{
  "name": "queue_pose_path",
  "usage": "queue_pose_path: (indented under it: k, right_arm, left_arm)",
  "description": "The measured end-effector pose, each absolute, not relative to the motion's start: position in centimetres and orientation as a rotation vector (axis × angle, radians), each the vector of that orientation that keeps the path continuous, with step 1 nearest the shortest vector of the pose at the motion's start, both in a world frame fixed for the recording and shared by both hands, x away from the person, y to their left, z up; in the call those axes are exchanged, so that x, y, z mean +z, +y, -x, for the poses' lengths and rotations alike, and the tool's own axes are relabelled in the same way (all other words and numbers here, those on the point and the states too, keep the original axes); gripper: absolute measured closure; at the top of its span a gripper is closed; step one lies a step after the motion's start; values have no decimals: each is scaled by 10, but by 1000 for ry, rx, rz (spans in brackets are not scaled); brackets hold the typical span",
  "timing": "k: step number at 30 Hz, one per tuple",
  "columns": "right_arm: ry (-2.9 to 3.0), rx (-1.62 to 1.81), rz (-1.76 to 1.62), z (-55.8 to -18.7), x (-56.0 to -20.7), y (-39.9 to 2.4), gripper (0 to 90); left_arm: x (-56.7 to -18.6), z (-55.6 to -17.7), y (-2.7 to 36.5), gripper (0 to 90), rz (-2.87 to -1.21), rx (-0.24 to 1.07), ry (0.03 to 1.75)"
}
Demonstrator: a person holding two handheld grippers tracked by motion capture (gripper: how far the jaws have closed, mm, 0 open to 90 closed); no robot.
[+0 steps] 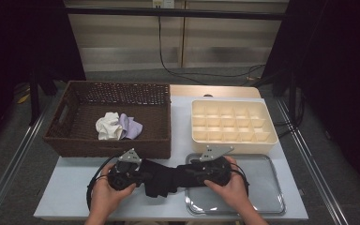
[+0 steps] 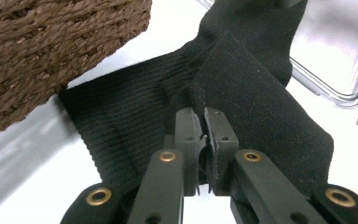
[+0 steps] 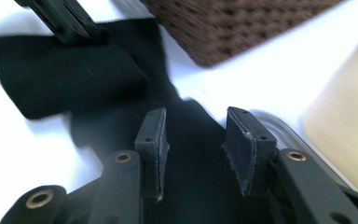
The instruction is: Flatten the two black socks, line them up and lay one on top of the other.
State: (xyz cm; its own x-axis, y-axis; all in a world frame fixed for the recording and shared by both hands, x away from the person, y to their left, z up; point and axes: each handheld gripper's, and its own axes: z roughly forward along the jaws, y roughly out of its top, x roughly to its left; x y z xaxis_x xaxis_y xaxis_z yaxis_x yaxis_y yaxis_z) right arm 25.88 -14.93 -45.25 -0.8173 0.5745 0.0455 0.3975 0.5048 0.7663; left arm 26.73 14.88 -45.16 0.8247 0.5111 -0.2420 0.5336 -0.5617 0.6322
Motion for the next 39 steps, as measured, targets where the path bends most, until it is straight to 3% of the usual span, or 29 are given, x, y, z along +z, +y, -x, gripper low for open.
queue_pose_path:
  k: [11,15,17,30,39]
  right_arm:
    - [2665,1265,-789,-263,-469,-108,592]
    - [2709,1255,-778,-266,-474,-101,831]
    - [2722,1260,-776,-266,-471,-100,872]
    - [2518,1326,-800,-278,-433,-125,877]
    - [2524,1278,-868,-270,-458,-154,876]
  left_arm:
    - [-454,-265,144,847,-2285,-53,751]
    - [-453,-265,144,847,-2285,-44,747]
    - [-451,-265,145,848,-2277,-36,747]
    - [-413,-273,146,847,-2097,91,699]
    - [-437,-265,132,836,-2225,14,687]
